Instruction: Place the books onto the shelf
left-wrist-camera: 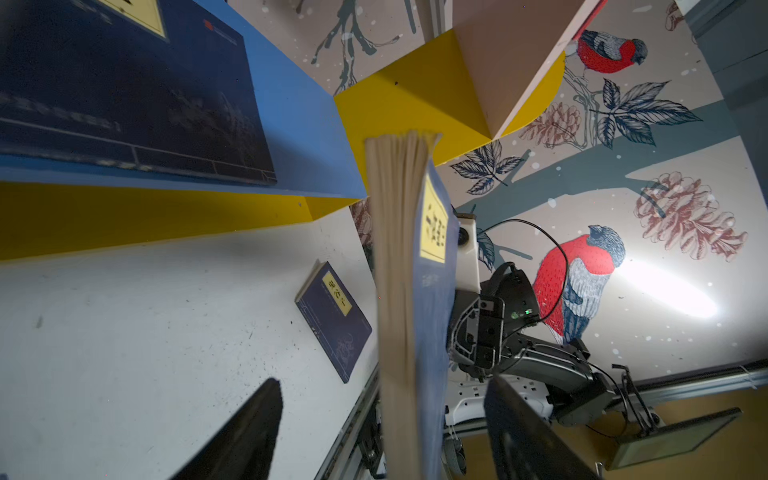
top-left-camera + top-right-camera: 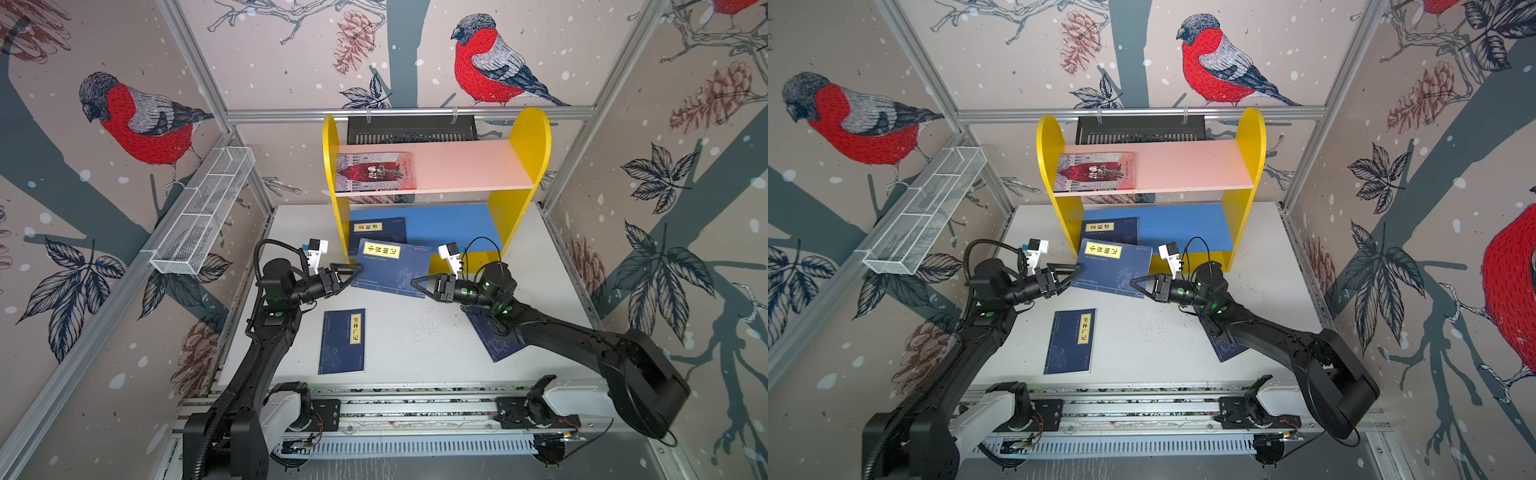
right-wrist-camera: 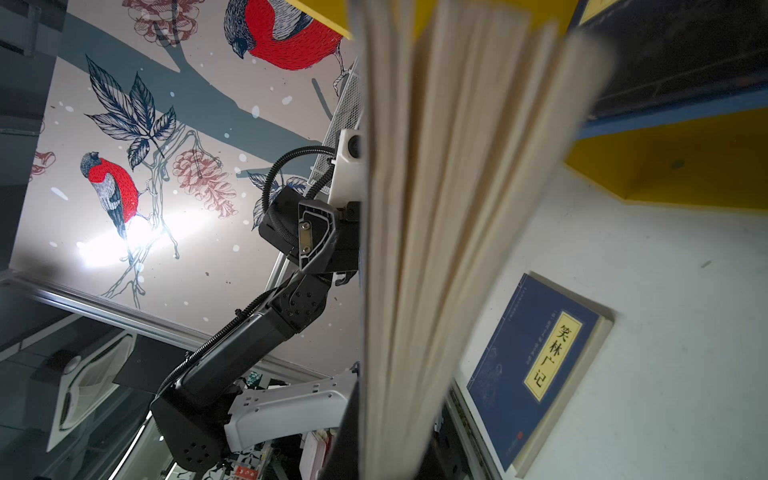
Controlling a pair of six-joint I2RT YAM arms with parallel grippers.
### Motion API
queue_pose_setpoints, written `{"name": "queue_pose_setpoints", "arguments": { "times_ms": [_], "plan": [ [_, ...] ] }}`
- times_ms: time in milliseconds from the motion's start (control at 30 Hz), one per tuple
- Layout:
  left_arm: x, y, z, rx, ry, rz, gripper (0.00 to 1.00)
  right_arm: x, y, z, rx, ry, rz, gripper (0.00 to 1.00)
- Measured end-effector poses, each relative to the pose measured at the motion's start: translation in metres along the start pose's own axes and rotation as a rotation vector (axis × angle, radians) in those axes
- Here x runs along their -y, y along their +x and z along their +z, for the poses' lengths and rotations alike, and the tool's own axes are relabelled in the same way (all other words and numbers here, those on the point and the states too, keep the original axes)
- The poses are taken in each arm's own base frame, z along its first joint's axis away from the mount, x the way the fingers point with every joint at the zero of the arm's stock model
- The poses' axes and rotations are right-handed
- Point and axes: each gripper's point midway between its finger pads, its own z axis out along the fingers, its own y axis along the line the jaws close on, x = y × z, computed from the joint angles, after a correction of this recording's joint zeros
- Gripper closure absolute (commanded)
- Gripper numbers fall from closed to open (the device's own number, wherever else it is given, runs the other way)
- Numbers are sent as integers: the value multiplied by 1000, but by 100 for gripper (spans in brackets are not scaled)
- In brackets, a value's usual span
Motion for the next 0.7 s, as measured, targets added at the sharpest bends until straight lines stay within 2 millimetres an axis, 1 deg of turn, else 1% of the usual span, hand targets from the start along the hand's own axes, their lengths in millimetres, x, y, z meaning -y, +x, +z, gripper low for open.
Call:
{"name": "queue_pose_setpoints", "arguments": {
  "times_ms": [67,200,300,367,567,700],
  "plan": [
    [-3,-6,-2,16,-31,14,19,4,-11,-10,13,36,-17,99],
    [-4,-19,-8,50,-93,59,18,22,-35,-33,50,121,-26,99],
    [0,-22,-10,56,-110,85,18,32,-45,-41,46,163,-14,99],
    [2,-22,-11,58,-115,99,19,34,-50,-41,30,166,-15,99],
    [8,-20,-13,55,-109,125,19,45,-69,-32,-9,173,-21,99],
    [9,-17,-14,50,-102,127,19,59,-75,-25,-34,172,0,99]
  ]
}}
